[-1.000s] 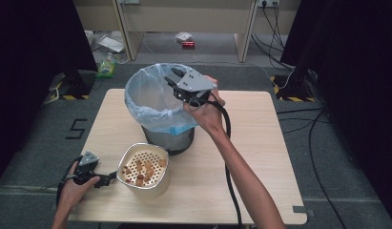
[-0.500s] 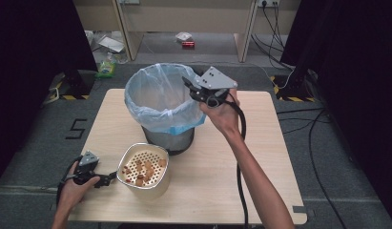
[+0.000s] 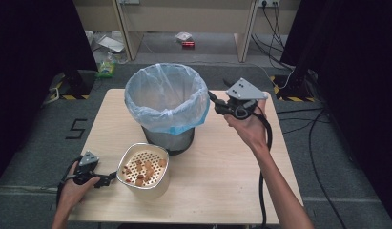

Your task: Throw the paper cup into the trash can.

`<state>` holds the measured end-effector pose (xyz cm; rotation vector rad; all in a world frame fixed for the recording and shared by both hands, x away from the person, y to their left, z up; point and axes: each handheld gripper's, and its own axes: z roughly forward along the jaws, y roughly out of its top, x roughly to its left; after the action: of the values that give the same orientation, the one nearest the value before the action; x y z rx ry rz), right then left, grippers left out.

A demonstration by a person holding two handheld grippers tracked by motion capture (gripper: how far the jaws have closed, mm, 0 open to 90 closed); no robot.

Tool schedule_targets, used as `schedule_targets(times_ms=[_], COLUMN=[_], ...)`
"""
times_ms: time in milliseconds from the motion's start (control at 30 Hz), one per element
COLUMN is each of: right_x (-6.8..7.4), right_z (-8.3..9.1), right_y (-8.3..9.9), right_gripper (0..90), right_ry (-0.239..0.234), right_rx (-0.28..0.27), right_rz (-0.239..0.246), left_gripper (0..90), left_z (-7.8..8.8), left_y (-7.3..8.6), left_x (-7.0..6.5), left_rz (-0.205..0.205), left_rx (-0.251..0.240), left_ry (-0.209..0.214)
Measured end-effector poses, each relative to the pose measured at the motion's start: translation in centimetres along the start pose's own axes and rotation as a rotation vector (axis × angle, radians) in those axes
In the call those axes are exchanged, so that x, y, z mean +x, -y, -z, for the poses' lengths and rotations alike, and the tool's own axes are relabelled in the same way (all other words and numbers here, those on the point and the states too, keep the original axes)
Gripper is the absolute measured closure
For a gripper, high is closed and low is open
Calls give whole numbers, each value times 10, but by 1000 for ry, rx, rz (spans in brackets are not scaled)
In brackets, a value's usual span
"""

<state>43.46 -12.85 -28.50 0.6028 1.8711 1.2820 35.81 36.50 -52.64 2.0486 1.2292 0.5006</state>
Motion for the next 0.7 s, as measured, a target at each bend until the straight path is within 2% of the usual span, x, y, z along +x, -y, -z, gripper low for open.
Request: schedule_targets(times_ms=[167, 300, 333, 367, 500, 567, 600, 700], right_x=[-3, -5, -7, -7, -8, -6, -6, -2], right_z=[17, 27, 32, 32, 41, 46, 46, 50], right_y=[28, 50, 60, 60, 83, 100, 100, 117], right_gripper=[375, 368, 361, 361, 350, 346, 346, 344], right_ry=[3, 5, 8, 8, 4, -1, -1, -7], right_rx=[58, 97, 117, 117, 147, 173, 173, 196], right_rz=[-6, -42, -59, -59, -110, -142, -142, -175], left_gripper=[0, 0, 0, 0, 0, 0, 0, 0], left_z=[0, 0, 0, 0, 0, 0, 0, 0], left_y=[0, 0, 0, 0, 0, 0, 0, 0], left_x=[0, 0, 0, 0, -1, -1, -1, -1], left_rz=[0, 1, 1, 2, 2, 2, 2, 2], left_rx=[0, -1, -1, -1, -2, -2, -2, -2], left_ry=[0, -1, -1, -2, -2, -2, -2, -2])
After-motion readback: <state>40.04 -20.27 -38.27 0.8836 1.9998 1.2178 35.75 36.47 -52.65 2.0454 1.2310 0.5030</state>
